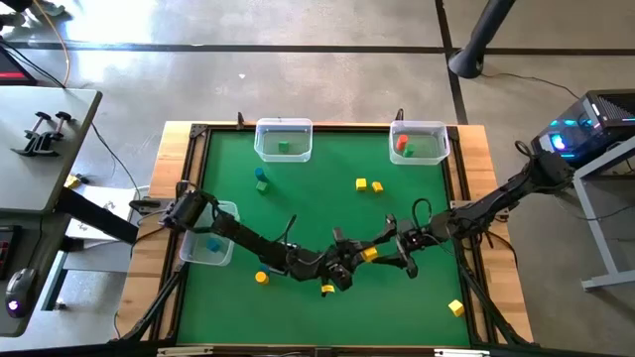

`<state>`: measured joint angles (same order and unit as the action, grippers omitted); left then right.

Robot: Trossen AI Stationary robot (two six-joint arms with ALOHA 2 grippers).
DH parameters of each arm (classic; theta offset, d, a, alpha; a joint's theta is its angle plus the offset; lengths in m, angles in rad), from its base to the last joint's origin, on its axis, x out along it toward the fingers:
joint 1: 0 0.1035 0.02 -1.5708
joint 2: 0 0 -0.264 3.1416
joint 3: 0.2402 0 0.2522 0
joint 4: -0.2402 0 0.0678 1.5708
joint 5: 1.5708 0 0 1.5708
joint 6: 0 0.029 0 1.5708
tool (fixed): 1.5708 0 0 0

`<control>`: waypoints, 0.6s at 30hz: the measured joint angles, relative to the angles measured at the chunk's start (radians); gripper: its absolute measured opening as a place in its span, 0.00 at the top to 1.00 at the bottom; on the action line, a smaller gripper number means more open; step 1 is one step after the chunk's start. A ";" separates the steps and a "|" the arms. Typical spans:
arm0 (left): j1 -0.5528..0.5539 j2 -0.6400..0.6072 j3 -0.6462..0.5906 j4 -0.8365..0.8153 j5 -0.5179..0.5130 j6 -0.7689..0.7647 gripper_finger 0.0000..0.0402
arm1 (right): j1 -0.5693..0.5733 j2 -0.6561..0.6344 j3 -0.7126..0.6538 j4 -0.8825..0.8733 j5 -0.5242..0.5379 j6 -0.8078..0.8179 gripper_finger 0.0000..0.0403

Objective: Sort blocks by size
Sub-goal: Put the yellow square block into the bottom transparent bin

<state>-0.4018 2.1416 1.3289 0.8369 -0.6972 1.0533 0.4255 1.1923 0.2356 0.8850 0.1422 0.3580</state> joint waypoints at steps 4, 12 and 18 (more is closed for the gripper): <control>-0.018 -0.063 0.000 -0.175 -0.087 -0.128 0.74 | -0.001 0.001 0.000 -0.080 0.153 0.005 0.38; -0.051 -0.244 0.002 -0.863 -0.258 -0.751 0.74 | 0.000 0.001 -0.001 -0.173 0.285 0.069 0.38; -0.101 -0.371 0.001 -1.641 -0.278 -1.580 0.74 | 0.000 0.001 -0.001 -0.171 0.284 0.043 0.38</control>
<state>-0.5027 1.7706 1.3303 -0.8046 -0.9752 -0.5267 0.4255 1.1931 0.2344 0.7136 0.4263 0.4013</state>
